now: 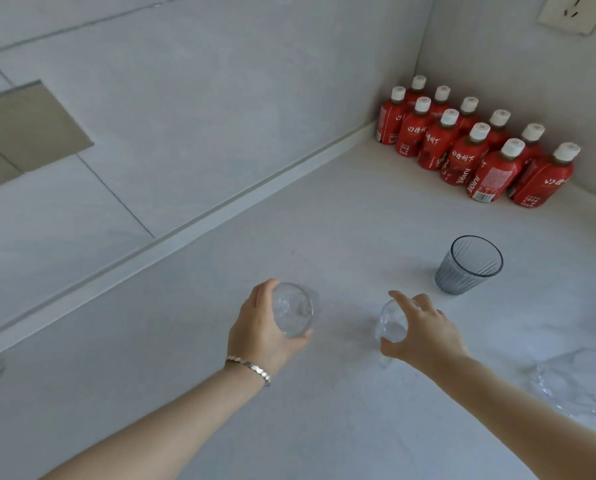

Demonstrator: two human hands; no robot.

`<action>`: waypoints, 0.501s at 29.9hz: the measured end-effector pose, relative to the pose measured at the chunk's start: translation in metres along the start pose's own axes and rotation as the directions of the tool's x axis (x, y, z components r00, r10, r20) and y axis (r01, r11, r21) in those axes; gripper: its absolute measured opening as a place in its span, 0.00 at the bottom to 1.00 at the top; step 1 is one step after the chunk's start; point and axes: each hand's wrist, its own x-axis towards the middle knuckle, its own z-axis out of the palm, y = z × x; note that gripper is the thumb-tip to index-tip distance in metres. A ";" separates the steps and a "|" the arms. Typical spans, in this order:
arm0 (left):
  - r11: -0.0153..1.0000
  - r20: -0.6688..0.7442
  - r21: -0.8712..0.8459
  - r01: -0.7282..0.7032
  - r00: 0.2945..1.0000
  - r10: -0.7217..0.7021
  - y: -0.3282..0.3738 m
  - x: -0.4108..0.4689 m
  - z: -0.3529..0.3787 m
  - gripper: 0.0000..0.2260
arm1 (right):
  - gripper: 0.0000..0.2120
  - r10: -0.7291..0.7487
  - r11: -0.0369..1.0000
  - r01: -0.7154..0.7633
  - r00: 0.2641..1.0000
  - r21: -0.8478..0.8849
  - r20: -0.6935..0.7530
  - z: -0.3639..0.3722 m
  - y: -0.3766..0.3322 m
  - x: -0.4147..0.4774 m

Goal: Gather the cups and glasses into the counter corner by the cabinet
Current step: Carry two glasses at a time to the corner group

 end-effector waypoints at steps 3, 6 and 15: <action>0.999 -0.036 0.023 0.028 0.999 -0.027 -0.038 -0.051 -0.040 0.41 | 0.40 -0.012 0.996 0.013 1.000 -0.085 0.006 0.000 -0.017 -0.009; 0.986 -0.072 0.036 0.163 0.984 -0.161 -0.083 -0.092 -0.081 0.45 | 0.39 -0.092 0.976 0.102 0.994 -0.192 0.060 0.008 -0.059 -0.023; 0.881 -0.275 -0.088 0.465 0.839 -0.470 -0.250 -0.218 -0.217 0.36 | 0.37 -0.466 0.867 0.490 0.860 -0.084 0.210 0.110 -0.292 -0.121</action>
